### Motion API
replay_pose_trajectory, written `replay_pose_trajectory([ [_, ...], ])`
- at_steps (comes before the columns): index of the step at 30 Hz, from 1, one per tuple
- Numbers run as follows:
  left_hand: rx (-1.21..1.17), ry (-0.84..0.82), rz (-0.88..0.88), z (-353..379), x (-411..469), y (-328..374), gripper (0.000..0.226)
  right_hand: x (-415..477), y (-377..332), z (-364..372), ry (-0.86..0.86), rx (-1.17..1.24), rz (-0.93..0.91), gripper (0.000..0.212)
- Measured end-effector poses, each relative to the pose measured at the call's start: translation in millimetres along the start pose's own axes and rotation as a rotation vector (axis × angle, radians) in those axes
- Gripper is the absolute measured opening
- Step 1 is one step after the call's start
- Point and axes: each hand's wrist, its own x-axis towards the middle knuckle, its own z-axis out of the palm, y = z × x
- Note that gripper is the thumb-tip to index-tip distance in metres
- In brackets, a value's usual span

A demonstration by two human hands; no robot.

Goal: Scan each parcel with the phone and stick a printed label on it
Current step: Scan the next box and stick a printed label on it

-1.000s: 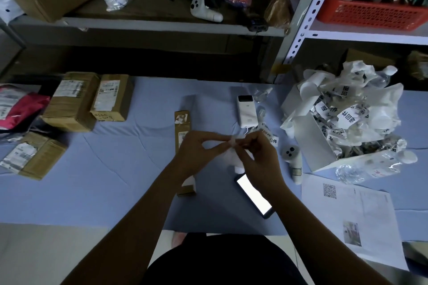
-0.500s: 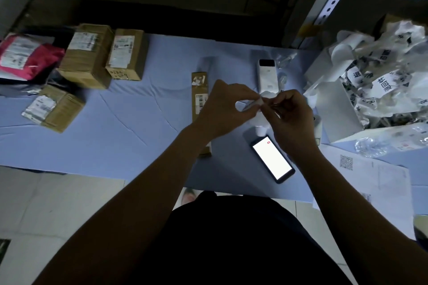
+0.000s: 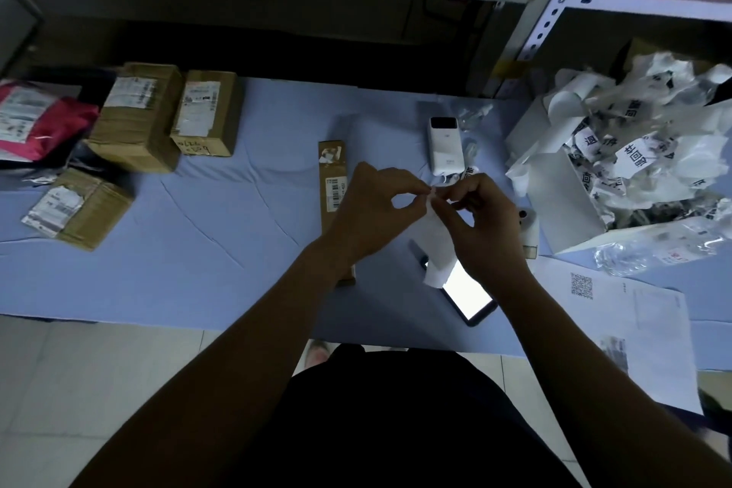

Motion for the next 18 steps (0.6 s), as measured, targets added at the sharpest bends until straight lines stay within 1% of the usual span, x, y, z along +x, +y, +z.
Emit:
replay_pose_trajectory([
  [2,-0.115,0.039,-0.055,-1.6,-0.9,2.1,0.018,-0.9,0.1,-0.3,0.018,0.082,0.052,0.022],
  [4,-0.174,0.047,-0.109,-2.5,-3.3,4.5,0.025,-1.8,-0.8,-1.2,0.033,0.268,0.148,0.028],
  [8,-0.206,0.001,-0.212,1.2,-4.6,10.5,0.049,-0.1,-1.6,-7.3,0.051,0.613,0.305,0.031],
  [11,-0.343,0.063,-0.408,3.7,-1.6,15.0,0.064,1.8,-2.5,-13.6,0.059,0.822,0.341,0.033],
  [13,-0.510,0.029,-0.556,5.8,-1.1,17.8,0.070,1.7,-1.7,-17.4,0.066,0.850,0.336,0.034],
  [14,-0.608,0.010,-0.582,7.8,-1.8,19.8,0.069,0.9,-0.6,-19.1,0.072,0.851,0.330,0.034],
  [16,-0.723,0.045,-0.531,11.7,-2.9,23.8,0.063,-1.5,1.3,-21.3,0.094,0.816,0.322,0.032],
  [18,-0.704,0.094,-0.448,13.1,-2.6,27.7,0.055,-4.6,2.5,-22.2,0.126,0.717,0.317,0.029],
])
